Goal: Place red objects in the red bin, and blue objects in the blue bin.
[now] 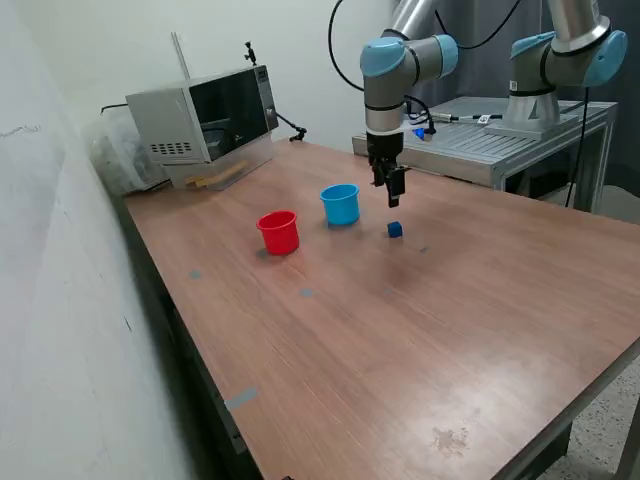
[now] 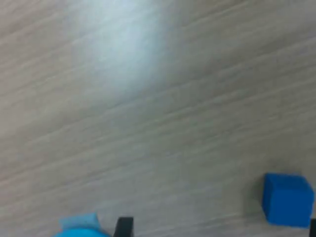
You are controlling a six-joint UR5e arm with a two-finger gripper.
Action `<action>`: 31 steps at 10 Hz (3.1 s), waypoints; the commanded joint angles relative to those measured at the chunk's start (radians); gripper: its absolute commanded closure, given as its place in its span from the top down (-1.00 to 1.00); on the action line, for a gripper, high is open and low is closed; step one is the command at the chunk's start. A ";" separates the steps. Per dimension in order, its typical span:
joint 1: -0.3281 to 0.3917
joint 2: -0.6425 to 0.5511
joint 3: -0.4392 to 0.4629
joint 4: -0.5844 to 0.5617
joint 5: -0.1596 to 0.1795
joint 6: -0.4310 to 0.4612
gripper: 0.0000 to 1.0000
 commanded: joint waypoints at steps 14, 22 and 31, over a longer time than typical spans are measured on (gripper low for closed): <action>0.061 0.098 -0.061 -0.010 0.061 0.042 1.00; 0.040 0.130 -0.065 -0.013 0.062 0.032 1.00; 0.048 0.136 -0.076 -0.018 0.068 0.009 1.00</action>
